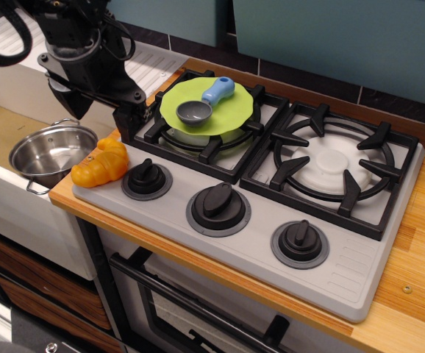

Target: Put spoon on plate and croissant in pot or pan in sink

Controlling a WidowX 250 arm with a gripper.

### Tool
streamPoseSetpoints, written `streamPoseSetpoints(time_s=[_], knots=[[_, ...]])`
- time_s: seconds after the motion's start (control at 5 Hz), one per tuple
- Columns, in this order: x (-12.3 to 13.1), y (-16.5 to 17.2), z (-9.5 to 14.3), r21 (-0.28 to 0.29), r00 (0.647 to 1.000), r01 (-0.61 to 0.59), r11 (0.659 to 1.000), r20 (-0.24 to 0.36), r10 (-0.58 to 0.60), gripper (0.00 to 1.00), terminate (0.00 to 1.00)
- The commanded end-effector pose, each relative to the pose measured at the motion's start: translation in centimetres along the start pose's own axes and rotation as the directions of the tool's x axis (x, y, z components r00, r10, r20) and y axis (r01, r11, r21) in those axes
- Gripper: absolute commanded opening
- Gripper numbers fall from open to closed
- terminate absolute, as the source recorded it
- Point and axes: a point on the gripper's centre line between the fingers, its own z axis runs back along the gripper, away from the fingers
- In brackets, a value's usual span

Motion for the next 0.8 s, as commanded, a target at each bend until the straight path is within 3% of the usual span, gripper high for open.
streamPoseSetpoints(time_s=[0.0,0.6], knots=[[1.0,0.3,-0.7,-0.01,0.999,-0.038,0.999,-0.028,0.038,1.0,0.0],[-0.6,0.7,-2.4,-0.043,0.997,-0.073,0.996,-0.038,0.072,1.0,0.0]])
